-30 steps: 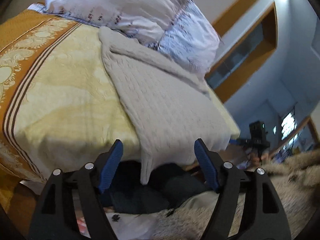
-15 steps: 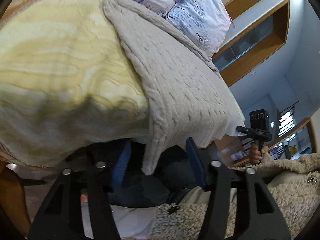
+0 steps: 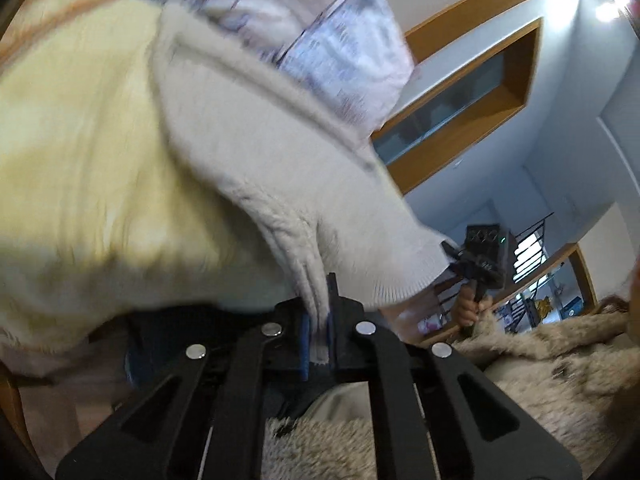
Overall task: Fold small clothes
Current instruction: 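Grasp the sweater hem with both tools, then fold the held hem up toward the collar with both tools, release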
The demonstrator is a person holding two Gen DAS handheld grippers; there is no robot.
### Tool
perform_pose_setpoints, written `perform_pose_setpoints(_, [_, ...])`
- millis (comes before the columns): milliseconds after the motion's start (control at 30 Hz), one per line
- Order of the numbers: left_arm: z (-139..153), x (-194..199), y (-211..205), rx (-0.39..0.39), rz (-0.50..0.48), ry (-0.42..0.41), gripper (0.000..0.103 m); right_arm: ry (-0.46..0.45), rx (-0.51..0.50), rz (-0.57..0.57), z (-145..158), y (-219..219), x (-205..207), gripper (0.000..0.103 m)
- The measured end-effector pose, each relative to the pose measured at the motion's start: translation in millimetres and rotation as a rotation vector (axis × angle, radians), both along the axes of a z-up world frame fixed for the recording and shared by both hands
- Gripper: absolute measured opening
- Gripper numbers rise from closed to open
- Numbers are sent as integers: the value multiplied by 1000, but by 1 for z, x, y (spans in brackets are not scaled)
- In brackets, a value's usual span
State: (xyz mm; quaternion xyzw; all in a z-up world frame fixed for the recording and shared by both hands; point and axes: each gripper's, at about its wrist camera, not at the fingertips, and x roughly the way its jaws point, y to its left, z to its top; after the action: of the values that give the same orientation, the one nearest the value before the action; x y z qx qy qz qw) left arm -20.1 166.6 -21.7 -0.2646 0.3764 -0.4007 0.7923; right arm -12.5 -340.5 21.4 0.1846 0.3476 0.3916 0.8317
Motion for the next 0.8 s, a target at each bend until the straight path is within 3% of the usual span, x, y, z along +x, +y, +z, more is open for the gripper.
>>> perform_pose_setpoints(100, [22,5,12,-30,52,-72,6,-75,12,-80,14,-1,4,9])
perform_pose_setpoints(233, [42,18,23,-25,116,-106,6,-145,19,-171,27,-7,14,9])
perform_pose_setpoints(400, [54,33,23,21,153,-111,6,-171,19,-219,36,-9,29,9])
perform_pose_setpoints(533, [59,64,29,27,234,-70,6,-180,0,-260,43,-5,51,9])
perform_pose_setpoints(800, [91,127,28,64,341,-74,5,-217,-104,-364,65,8,100,9])
